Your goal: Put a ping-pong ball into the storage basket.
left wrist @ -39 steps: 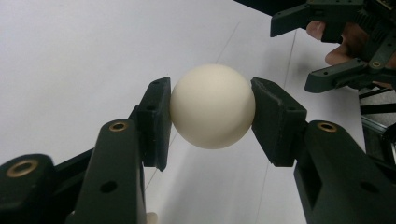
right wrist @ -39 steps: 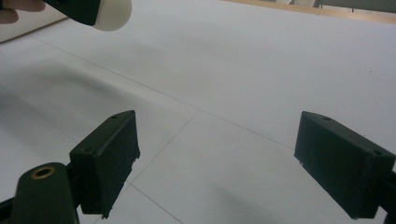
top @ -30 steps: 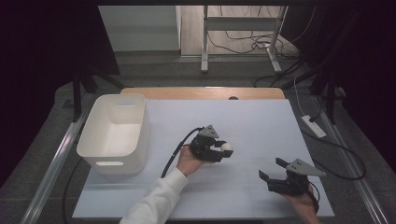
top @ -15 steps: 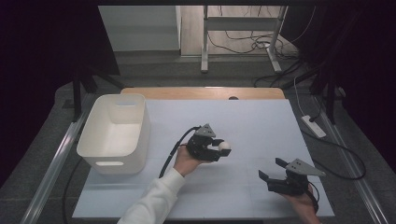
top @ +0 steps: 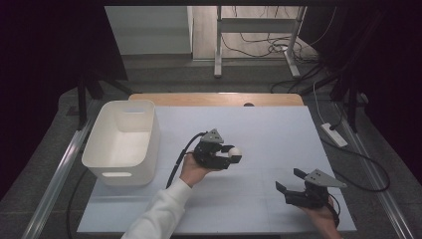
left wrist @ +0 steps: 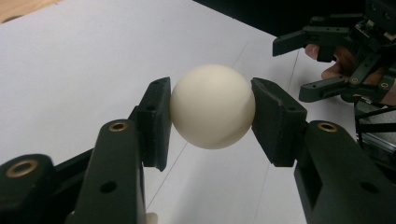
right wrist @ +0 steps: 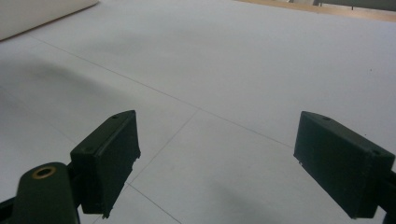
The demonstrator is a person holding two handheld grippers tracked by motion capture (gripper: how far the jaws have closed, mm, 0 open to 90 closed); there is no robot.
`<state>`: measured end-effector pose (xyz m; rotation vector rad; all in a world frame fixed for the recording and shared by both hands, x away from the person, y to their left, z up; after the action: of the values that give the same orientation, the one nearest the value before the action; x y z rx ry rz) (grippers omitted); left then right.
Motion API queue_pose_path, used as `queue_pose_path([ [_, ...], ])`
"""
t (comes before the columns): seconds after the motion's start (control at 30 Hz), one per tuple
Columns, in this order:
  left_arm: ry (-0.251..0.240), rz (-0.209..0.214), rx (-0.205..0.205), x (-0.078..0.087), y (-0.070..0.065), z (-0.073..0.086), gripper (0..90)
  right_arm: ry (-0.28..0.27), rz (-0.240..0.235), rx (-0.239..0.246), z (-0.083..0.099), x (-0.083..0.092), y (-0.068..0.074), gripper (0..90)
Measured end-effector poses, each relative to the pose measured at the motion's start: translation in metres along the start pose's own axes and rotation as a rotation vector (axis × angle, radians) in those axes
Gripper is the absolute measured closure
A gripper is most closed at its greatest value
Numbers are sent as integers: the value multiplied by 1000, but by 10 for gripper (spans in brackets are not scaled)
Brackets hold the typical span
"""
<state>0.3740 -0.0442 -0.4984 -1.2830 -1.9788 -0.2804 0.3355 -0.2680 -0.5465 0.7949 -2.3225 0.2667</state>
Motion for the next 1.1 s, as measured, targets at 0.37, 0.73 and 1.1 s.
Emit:
queue_pose_path([
  [0.37,-13,-10,8,7,4,2,509,2,2,1,0,0,0,138],
  [0.73,-33,-36,19,22,10,4,509,3,2,1,0,0,0,138],
  [1.1,-63,-59,29,38,14,3,509,2,2,3,0,0,0,138],
])
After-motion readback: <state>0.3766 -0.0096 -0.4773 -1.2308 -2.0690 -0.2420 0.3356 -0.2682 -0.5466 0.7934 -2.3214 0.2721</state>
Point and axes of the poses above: each handheld gripper's, and its own axes: x roughly backward along the jaws, z roughly out of its underside, y roughly to its left, the point moved 9 cm from there along -x, roughly forward along the jaws, and after that the axes turned 13 degrees about y, right-handed, at the moved point
